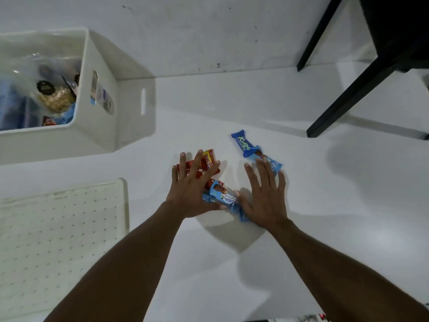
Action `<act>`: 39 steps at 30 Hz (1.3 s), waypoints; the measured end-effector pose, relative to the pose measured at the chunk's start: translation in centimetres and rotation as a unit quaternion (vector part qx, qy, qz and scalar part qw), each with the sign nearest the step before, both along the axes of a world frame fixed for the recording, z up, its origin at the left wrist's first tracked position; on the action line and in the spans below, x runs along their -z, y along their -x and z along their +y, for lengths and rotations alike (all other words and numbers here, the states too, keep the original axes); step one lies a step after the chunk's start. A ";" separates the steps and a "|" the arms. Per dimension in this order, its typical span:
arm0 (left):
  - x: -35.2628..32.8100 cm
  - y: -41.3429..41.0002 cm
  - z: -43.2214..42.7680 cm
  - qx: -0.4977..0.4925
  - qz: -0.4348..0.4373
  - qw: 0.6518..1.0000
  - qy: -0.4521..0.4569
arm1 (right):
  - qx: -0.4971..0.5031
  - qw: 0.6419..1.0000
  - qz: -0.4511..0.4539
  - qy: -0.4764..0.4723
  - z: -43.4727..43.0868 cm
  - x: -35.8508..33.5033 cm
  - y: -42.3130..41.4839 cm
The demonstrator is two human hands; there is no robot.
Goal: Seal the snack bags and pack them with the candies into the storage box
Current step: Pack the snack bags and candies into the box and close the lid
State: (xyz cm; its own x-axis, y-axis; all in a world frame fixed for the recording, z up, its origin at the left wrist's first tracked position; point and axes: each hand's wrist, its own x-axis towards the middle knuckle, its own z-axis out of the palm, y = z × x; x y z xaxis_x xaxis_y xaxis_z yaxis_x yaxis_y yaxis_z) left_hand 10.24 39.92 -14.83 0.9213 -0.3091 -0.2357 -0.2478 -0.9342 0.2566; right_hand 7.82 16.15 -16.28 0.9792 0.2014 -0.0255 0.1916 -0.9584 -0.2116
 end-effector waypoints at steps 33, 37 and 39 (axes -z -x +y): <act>0.9 0.7 -0.3 -0.025 -0.140 0.990 0.002 | -0.026 0.988 -0.148 -0.029 1.6 2.3 -4.8; 0.1 1.2 0.6 -0.027 -0.123 0.992 0.000 | -0.011 0.987 -0.143 -0.068 2.1 1.6 -4.8; -0.5 1.3 1.6 -0.031 -0.122 0.992 0.006 | -0.002 0.985 -0.148 -0.083 2.6 0.4 -5.0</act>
State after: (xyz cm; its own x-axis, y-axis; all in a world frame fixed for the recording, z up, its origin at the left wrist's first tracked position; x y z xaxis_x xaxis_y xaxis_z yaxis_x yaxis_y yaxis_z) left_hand 8.96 41.48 -14.29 0.9676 -0.2524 0.0001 -0.2470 -0.9466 0.2073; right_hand 12.78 18.77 -16.72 0.9379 0.1831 0.2945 0.2727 -0.9141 -0.3002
